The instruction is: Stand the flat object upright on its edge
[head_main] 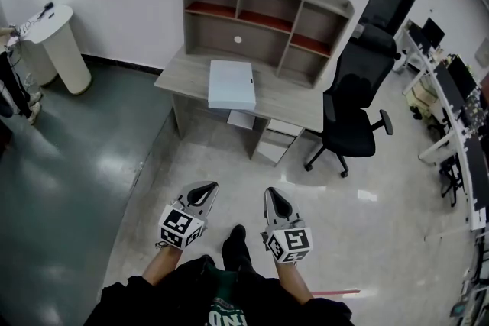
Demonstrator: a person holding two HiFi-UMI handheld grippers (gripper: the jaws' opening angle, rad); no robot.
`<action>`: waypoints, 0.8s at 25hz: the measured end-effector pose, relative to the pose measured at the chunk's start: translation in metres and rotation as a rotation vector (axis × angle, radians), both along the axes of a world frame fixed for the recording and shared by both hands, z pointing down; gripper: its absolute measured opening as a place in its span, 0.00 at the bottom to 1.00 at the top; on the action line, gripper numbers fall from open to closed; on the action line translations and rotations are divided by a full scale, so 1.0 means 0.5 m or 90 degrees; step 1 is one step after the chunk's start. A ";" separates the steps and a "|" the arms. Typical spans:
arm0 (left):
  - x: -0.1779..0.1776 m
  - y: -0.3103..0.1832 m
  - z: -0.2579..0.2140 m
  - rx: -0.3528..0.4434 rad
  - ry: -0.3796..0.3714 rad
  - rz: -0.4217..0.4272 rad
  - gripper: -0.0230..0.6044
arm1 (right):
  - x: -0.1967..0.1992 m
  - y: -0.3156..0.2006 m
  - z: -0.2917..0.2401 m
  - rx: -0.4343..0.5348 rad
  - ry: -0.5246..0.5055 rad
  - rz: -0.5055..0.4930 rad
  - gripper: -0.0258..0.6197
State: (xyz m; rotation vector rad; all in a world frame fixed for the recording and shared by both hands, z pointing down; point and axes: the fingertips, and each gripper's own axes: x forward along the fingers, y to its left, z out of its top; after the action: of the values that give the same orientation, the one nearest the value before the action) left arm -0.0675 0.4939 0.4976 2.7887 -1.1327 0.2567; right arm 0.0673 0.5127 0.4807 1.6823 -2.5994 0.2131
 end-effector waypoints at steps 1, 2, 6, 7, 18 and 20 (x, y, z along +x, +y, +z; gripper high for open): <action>0.001 -0.002 0.000 -0.001 0.000 0.001 0.06 | 0.000 -0.002 0.001 -0.001 -0.001 0.000 0.09; 0.002 -0.004 0.001 -0.001 0.001 0.001 0.06 | -0.001 -0.004 0.002 -0.002 -0.001 0.000 0.09; 0.002 -0.022 0.005 -0.003 0.003 0.000 0.06 | -0.004 -0.017 0.008 -0.006 -0.006 -0.004 0.09; 0.002 -0.028 0.006 -0.004 0.003 0.000 0.06 | -0.004 -0.023 0.010 -0.008 -0.009 -0.004 0.09; 0.028 -0.165 0.023 -0.019 0.004 -0.006 0.06 | 0.013 -0.166 0.026 -0.023 -0.016 -0.017 0.09; 0.034 -0.198 0.019 -0.017 0.003 -0.009 0.06 | 0.016 -0.200 0.024 -0.022 -0.018 -0.022 0.09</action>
State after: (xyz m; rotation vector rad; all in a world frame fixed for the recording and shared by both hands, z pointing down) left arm -0.0505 0.3951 0.5070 2.7560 -1.1387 0.2609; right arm 0.0755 0.4124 0.4925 1.6344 -2.6260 0.2811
